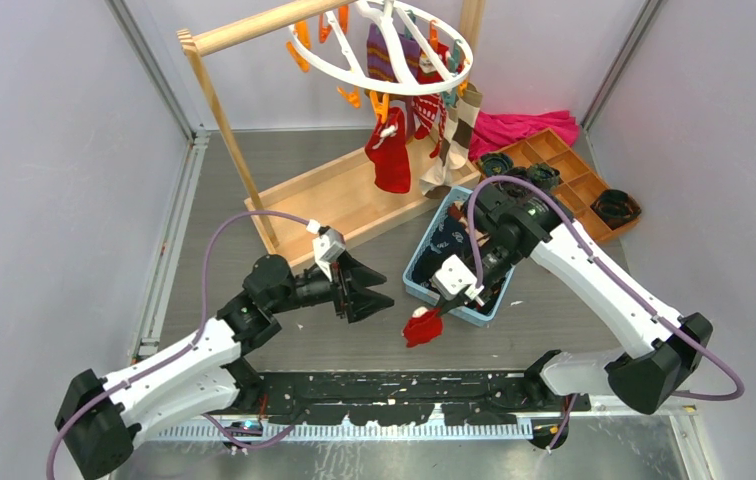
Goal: Clip the socks to the hanger
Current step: Adjust the sock.
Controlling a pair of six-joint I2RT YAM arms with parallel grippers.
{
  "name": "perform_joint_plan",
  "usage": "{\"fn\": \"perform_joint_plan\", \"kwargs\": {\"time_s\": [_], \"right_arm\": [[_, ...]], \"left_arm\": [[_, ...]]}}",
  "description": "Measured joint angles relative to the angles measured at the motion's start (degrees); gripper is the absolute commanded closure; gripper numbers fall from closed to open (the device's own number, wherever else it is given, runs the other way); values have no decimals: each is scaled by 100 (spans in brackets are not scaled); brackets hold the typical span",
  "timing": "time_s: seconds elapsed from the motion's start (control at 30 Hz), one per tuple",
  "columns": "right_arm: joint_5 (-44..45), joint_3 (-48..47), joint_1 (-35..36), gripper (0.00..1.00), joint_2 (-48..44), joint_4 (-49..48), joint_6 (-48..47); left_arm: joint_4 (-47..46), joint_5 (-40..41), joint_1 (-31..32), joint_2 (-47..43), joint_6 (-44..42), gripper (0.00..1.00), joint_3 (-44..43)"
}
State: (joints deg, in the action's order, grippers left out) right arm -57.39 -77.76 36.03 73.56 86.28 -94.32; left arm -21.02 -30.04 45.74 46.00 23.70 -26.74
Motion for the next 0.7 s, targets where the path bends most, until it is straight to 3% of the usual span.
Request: {"fn": "perform_joint_plan", "kwargs": {"time_s": [0.37,0.7], "right_arm": [[-46,2,199,99,236,92,-267],[-57,-7,212,99,319,151,-289]], "left_arm": [[-1443,-634,0,894,1335,43,-164],[-1421,-975,243,1226,1582,48,-481]]}}
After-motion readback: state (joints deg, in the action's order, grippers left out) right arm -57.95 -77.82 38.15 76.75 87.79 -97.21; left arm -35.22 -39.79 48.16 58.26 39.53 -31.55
